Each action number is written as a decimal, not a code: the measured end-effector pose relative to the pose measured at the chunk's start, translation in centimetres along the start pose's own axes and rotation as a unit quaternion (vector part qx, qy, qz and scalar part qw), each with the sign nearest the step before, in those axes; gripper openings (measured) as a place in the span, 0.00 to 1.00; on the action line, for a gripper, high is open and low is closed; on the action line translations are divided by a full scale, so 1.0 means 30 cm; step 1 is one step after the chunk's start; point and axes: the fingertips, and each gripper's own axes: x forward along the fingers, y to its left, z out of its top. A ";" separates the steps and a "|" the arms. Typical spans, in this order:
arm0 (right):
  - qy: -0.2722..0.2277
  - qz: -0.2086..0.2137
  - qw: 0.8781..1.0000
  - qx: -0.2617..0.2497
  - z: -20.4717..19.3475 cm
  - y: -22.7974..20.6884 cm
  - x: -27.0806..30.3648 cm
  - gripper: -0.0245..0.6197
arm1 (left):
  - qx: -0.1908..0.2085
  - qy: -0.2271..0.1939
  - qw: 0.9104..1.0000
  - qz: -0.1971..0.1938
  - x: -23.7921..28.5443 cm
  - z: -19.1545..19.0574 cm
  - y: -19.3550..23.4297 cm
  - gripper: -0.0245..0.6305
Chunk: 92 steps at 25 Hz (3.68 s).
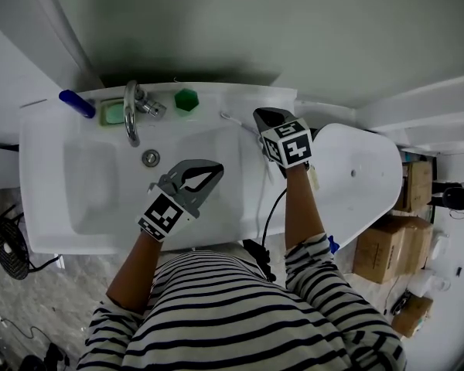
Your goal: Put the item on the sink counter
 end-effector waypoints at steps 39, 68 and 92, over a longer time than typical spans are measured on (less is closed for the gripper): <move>0.200 0.112 0.957 -0.175 -0.304 0.084 0.408 0.14 | -0.047 0.015 0.998 0.029 0.002 -0.138 0.064 0.04; 0.090 0.037 0.981 -0.168 -0.058 0.016 0.224 0.07 | -0.019 0.006 1.000 0.015 0.004 -0.060 0.050 0.04; -0.240 0.055 0.969 -0.025 0.610 0.199 -0.054 0.07 | 0.002 -0.010 0.999 0.043 -0.172 0.034 0.057 0.04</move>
